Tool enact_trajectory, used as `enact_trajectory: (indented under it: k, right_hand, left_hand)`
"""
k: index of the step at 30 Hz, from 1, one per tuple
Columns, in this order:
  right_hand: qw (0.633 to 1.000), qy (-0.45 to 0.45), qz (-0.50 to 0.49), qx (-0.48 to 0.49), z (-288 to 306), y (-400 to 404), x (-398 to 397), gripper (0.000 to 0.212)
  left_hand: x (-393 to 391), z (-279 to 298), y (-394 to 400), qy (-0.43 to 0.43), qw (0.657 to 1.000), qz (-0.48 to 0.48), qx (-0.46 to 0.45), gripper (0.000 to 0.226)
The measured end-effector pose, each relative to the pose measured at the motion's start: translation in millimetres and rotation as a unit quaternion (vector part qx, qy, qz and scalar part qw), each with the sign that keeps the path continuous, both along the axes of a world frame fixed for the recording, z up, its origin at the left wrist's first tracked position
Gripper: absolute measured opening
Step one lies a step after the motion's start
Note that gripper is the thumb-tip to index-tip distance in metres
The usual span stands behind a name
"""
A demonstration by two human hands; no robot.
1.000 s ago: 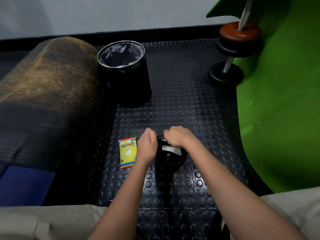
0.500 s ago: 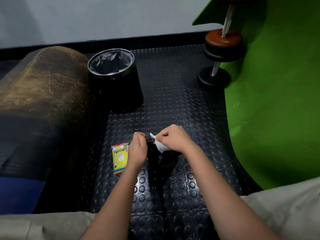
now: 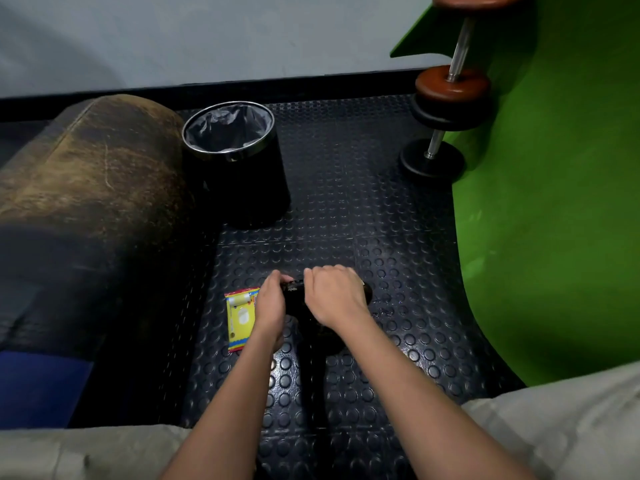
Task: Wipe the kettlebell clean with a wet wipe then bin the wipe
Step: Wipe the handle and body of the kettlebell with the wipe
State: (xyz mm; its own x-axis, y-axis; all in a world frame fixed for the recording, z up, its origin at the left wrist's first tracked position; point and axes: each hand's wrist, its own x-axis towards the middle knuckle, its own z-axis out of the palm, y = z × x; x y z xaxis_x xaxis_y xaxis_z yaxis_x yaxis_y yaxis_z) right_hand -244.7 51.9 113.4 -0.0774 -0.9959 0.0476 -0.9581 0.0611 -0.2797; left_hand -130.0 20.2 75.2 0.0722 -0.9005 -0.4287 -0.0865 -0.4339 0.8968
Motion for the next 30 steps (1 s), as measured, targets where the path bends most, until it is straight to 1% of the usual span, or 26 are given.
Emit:
enact_trajectory:
  k: [4, 7, 9, 11, 14, 16, 17, 19, 21, 25, 28, 30]
  right_hand:
    - [0.998, 0.015, 0.027, -0.057, -11, 5, 12, 0.041]
    - [0.994, -0.026, 0.048, -0.098, -22, 11, 9, 0.038]
    - [0.992, -0.057, 0.025, -0.11, -25, 15, -5, 0.041]
    - [0.992, -0.068, -0.023, -0.104, -26, 19, -22, 0.047]
    - [0.987, -0.129, -0.078, -0.047, -27, 20, -40, 0.054]
    - [0.978, -0.177, -0.112, 0.021, -21, 14, -47, 0.056]
    - [0.974, -0.185, -0.118, 0.06, -16, 10, -49, 0.056]
    - [0.971, -0.174, -0.104, 0.123, -4, 1, -48, 0.056]
    - [0.972, -0.149, -0.078, 0.163, 6, -7, -41, 0.054]
    - [0.974, -0.1, -0.032, 0.2, 11, -21, -26, 0.057]
    - [0.968, -0.109, 0.006, 0.227, 17, -24, -15, 0.059]
    - [0.967, -0.119, 0.02, 0.224, 19, -24, -10, 0.056]
  left_hand:
    - [3, -3, 1, 0.046, 0.998, 0.001, 0.038, 0.024]
    - [6, -5, 2, 0.051, 0.998, -0.015, 0.038, 0.033]
    - [6, -4, 3, 0.052, 0.998, -0.017, 0.023, 0.028]
    - [6, -4, 4, 0.057, 0.998, -0.02, 0.012, 0.028]
    - [6, -7, 5, 0.052, 0.998, -0.033, 0.016, 0.033]
    - [5, -4, 6, 0.036, 0.998, -0.04, 0.016, 0.032]
    - [5, -4, 6, 0.028, 0.999, -0.04, 0.016, 0.03]
    - [5, -4, 4, 0.02, 0.999, -0.039, 0.02, 0.029]
    - [6, -4, 4, 0.018, 0.999, -0.037, 0.023, 0.029]
    - [4, -1, 7, 0.018, 0.999, -0.024, 0.012, 0.028]
    - [4, -1, 9, 0.01, 1.0, -0.028, 0.002, 0.027]
    - [4, -2, 10, 0.01, 0.999, -0.034, 0.006, 0.028]
